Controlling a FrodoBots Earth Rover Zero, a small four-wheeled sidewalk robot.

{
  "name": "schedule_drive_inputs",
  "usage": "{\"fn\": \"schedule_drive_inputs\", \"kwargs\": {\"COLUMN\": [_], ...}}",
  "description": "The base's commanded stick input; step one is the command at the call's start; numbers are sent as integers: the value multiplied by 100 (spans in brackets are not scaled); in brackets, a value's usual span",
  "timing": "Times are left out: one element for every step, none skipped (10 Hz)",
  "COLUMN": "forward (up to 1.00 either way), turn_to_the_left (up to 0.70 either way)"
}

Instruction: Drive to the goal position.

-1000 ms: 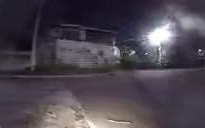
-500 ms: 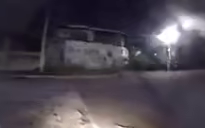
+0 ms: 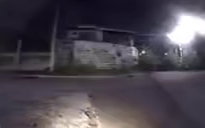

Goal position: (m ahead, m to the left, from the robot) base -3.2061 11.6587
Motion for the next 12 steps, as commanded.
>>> {"fn": "schedule_drive_inputs", "kwargs": {"forward": [30, 30, 30, 30, 30, 30, 30, 30, 30, 30, 30, 30], "turn_to_the_left": [60, 60, 60, 60, 60, 60, 60, 60, 60, 60, 60, 60]}}
